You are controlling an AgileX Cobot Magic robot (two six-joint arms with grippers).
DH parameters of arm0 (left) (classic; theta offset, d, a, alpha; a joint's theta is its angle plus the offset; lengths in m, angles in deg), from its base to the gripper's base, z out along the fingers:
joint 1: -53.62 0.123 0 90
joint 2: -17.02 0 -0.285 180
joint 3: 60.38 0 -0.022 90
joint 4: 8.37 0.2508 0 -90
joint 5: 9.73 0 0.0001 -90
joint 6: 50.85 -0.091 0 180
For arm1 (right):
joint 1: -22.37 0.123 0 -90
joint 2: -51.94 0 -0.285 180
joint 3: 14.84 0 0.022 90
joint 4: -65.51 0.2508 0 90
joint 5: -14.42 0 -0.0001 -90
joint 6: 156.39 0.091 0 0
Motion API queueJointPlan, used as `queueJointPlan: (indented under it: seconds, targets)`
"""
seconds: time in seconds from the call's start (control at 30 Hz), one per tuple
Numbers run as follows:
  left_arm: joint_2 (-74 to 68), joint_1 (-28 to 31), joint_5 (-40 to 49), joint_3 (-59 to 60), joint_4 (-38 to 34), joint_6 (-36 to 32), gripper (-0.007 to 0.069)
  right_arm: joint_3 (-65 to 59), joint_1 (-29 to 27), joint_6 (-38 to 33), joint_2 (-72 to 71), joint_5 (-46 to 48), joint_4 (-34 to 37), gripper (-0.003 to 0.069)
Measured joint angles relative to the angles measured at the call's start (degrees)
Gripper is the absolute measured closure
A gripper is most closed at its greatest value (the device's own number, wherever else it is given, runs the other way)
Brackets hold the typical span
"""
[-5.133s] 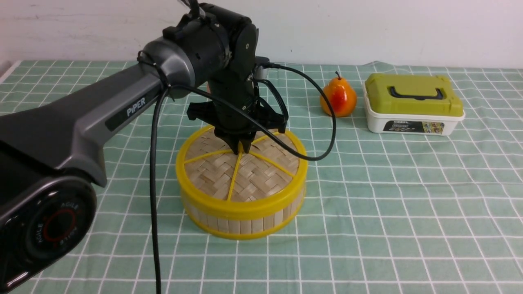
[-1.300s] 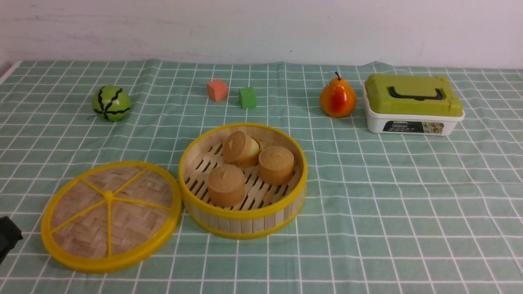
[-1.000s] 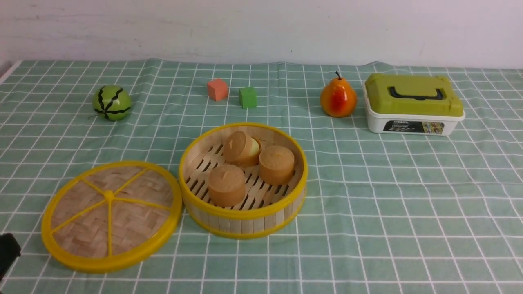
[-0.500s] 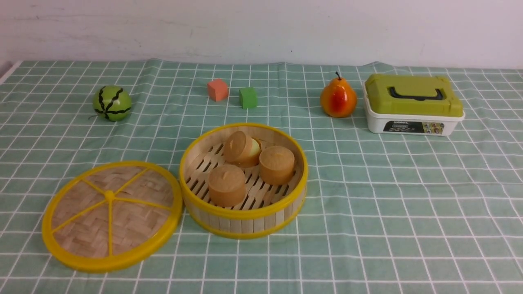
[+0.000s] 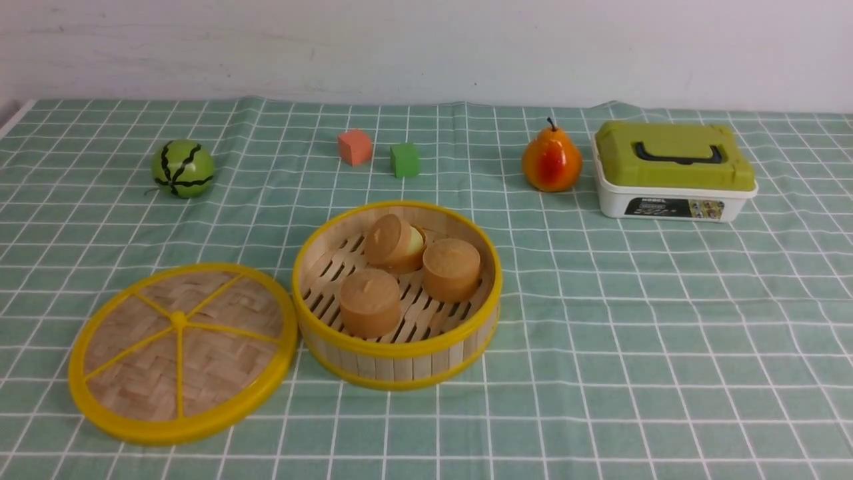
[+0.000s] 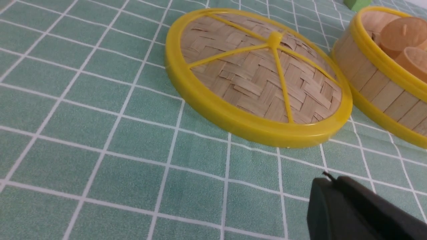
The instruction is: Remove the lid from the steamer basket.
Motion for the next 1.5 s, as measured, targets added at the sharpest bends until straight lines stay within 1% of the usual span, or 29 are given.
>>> queueJointPlan:
  seconds: [0.4, 0.63, 1.5]
  targets:
    - [0.00, -0.06, 0.01, 0.00, 0.06, 0.00, 0.0619, 0.00, 0.00, 0.00, 0.00, 0.00, 0.00, 0.0419]
    - [0.00, -2.61, 0.01, 0.00, 0.06, 0.00, 0.0612, 0.00, 0.00, 0.00, 0.00, 0.00, 0.00, 0.0418]
    - [0.00, -2.66, 0.07, 0.00, 0.20, 0.00, 0.0592, 0.00, 0.00, 0.00, 0.00, 0.00, 0.00, 0.0418]
